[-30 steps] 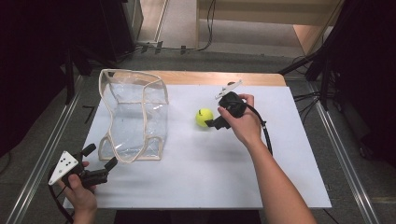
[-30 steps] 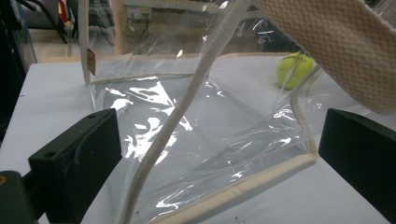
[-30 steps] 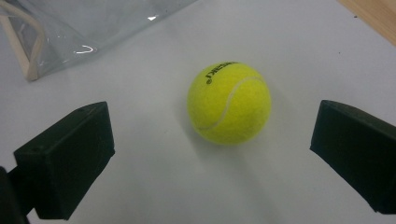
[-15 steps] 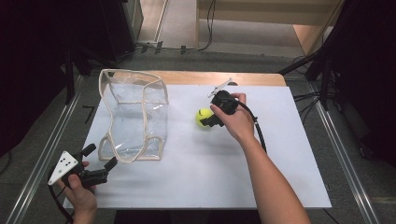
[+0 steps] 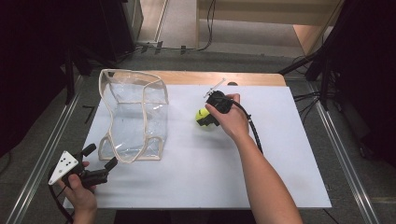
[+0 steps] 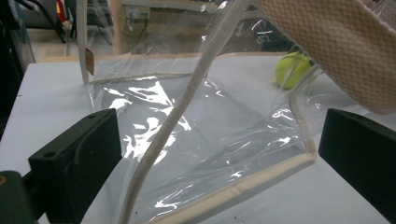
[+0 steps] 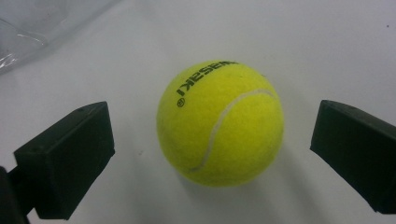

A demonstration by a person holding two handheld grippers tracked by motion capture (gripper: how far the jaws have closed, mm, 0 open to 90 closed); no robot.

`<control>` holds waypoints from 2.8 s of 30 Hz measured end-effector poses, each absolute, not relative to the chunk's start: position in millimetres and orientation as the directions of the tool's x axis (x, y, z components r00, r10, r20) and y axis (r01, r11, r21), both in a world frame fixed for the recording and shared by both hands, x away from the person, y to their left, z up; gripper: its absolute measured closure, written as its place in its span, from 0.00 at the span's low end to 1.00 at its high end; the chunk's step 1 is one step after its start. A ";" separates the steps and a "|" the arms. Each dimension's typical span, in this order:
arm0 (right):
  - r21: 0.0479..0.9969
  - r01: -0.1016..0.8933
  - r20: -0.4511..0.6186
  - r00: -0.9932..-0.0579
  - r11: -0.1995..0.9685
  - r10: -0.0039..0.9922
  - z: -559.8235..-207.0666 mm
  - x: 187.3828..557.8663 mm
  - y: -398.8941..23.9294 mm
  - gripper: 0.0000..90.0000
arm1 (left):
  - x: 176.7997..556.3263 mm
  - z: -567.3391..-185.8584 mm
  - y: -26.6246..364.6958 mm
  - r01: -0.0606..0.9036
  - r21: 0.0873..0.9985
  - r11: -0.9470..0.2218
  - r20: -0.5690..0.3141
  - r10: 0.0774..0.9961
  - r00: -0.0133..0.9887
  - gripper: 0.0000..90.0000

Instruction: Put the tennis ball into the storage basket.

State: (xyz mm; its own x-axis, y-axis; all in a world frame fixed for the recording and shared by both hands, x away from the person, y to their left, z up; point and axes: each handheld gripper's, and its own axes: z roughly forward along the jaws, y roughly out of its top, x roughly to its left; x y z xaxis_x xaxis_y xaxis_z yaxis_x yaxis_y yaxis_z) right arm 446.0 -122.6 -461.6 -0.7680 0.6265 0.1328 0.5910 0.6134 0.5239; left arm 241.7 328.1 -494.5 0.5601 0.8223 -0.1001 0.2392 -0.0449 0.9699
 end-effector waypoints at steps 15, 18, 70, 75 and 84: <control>0.498 0.606 0.155 -0.766 0.621 0.623 -472.5 452.5 -114.7 0.00 | 241.5 -494.4 327.6 0.239 0.970 -0.049 -0.097 0.822 0.561 0.00; 0.494 0.606 0.156 -0.767 0.623 0.622 -474.5 452.9 -112.9 0.00 | 241.6 -494.3 327.7 0.239 0.970 -0.050 -0.095 0.823 0.560 0.00; 0.489 0.558 0.080 -0.794 0.671 0.603 -468.4 443.3 -94.6 0.26 | 240.7 -494.4 328.7 0.238 0.970 -0.040 -0.104 0.821 0.561 0.00; 0.475 0.551 0.069 -0.801 0.686 0.595 -462.3 439.4 -87.7 0.26 | 240.6 -494.2 329.1 0.240 0.970 -0.040 -0.105 0.821 0.561 0.00; 0.495 0.511 0.061 -0.827 0.703 0.559 -455.6 435.6 -74.6 0.26 | 240.7 -494.2 329.1 0.241 0.970 -0.041 -0.105 0.821 0.561 0.00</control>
